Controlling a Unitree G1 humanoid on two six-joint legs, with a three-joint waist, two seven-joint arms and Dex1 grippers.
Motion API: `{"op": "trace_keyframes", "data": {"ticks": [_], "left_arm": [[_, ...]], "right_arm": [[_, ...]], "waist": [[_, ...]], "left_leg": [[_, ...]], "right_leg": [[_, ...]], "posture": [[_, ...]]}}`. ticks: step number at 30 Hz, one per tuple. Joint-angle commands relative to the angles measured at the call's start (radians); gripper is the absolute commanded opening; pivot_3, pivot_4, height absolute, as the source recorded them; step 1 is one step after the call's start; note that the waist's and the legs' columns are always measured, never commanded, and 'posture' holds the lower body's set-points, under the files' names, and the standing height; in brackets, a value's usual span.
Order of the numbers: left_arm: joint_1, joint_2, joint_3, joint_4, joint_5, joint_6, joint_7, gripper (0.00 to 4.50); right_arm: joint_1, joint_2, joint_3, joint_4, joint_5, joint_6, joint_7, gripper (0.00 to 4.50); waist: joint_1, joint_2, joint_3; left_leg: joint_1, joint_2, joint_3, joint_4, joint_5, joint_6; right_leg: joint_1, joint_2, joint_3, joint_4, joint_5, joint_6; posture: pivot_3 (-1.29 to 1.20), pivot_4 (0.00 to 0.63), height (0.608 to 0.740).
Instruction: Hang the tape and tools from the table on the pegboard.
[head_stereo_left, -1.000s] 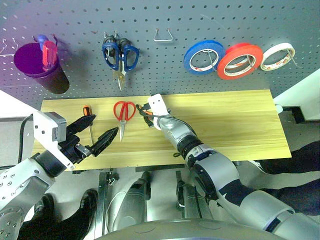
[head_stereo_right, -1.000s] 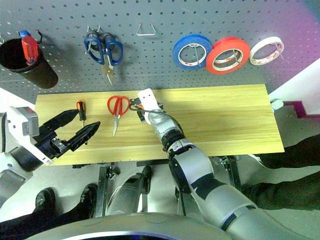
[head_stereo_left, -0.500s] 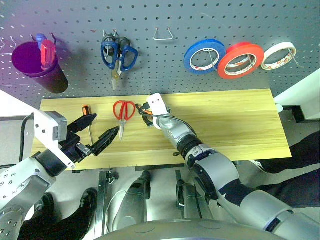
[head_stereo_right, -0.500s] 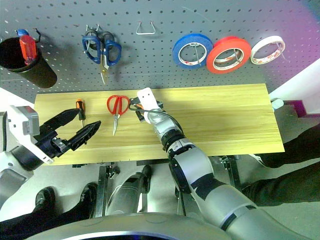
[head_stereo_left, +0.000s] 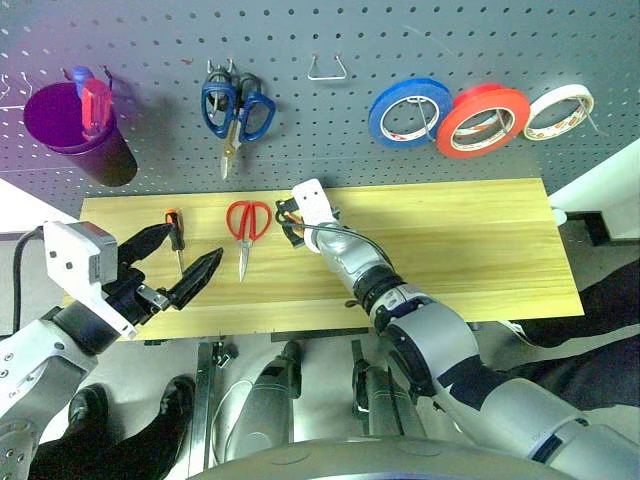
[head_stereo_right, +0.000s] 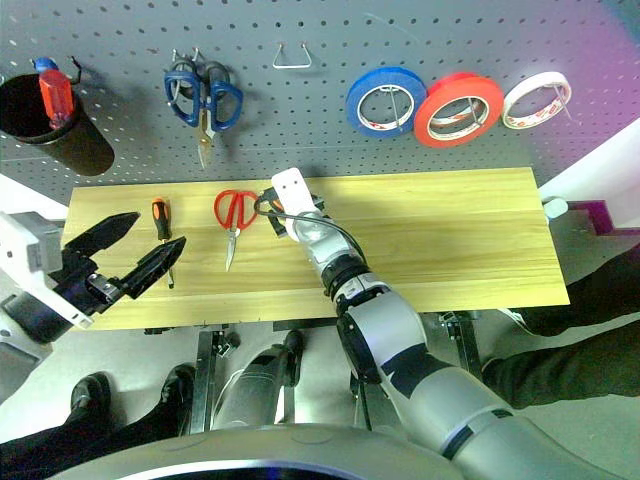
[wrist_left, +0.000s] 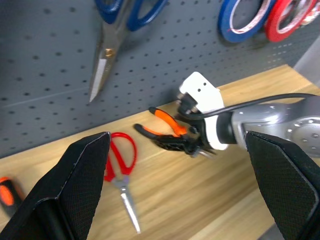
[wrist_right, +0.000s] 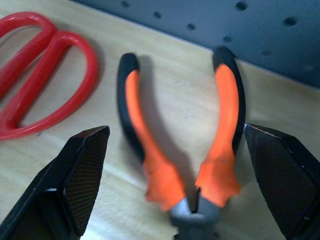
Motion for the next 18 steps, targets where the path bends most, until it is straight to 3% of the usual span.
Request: {"op": "trace_keyframes", "data": {"ticks": [1,18], "left_arm": [[0.022,0.005,0.055,-0.031,0.008,-0.028,-0.011,4.5],[0.04,0.002,0.067,-0.051,-0.013,-0.018,0.0,4.5]], "right_arm": [[-0.01,0.021,-0.006,0.005,0.001,-0.007,-0.013,4.49],[-0.016,0.015,0.003,0.034,-0.013,-0.009,-0.011,4.49]], "waist": [[0.001,0.0,0.0],[0.021,0.0,0.001]], "left_leg": [[0.0,0.0,0.0,0.0,0.0,0.0],[0.0,0.0,0.0,0.0,0.0,0.0]], "right_leg": [[0.0,0.0,0.0,0.0,0.0,0.0],[0.0,0.0,0.0,0.0,0.0,0.0]], "posture": [[0.37,0.406,0.74],[0.38,0.426,0.74]]}}
